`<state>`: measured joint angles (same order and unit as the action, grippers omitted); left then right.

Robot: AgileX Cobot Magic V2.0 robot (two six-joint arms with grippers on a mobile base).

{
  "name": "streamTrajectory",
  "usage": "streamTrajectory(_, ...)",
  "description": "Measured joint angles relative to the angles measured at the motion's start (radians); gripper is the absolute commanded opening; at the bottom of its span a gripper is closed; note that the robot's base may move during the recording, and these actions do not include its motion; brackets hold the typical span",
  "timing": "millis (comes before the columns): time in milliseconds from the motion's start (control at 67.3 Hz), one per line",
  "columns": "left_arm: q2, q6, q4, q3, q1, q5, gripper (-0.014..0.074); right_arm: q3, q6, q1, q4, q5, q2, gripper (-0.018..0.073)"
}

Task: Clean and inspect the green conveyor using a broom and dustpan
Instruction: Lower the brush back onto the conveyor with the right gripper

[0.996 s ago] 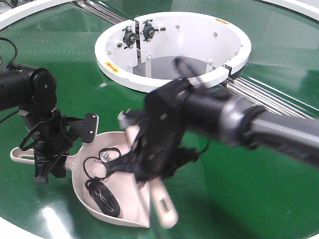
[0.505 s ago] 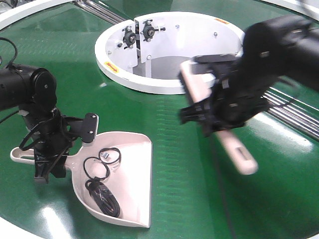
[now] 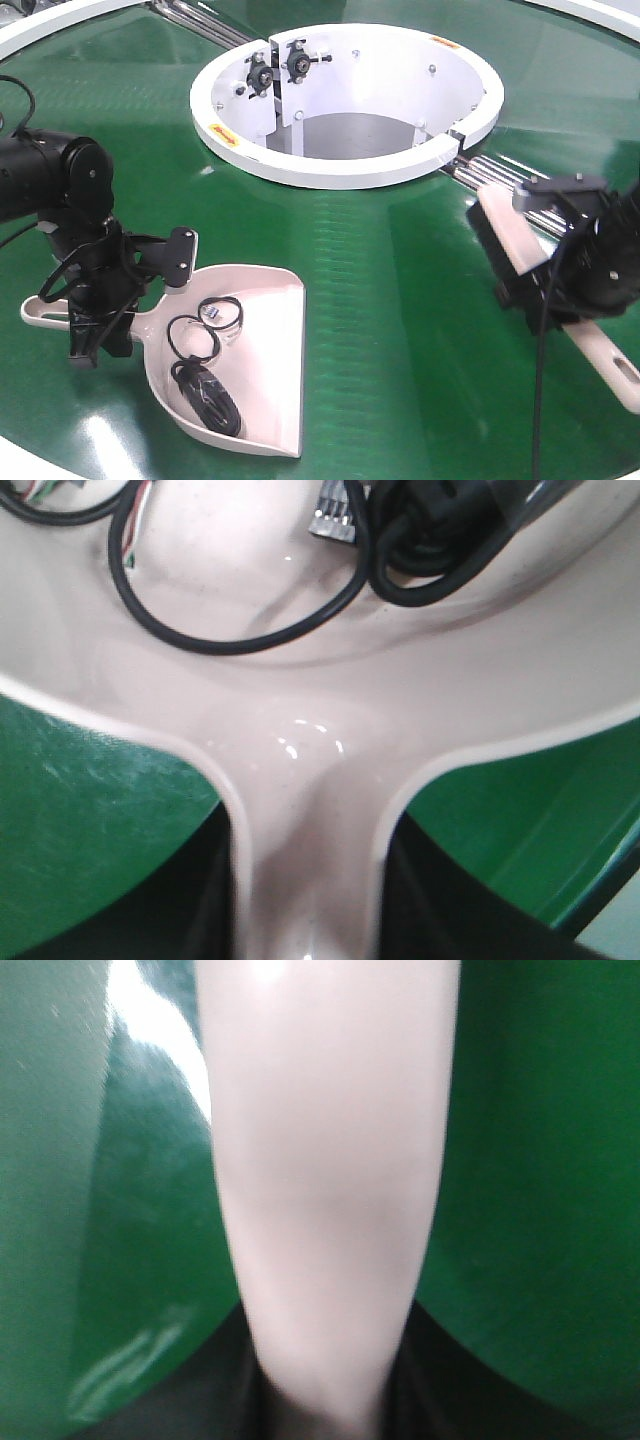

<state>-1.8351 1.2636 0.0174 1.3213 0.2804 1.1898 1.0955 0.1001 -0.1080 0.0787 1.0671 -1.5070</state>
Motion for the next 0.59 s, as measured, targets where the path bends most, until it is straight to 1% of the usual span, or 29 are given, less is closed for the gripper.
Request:
streamTrajectory(238,0.0,0.0,0.0,0.0,0.0,0.0,-0.0006,-0.065,0.022,0.003,0.029,-0.034,-0.005,-0.0002)
streamTrajectory(594,0.0,0.0,0.0,0.0,0.0,0.0,-0.0006,-0.076,0.022,0.003,0.05,-0.016,-0.098,-0.0002)
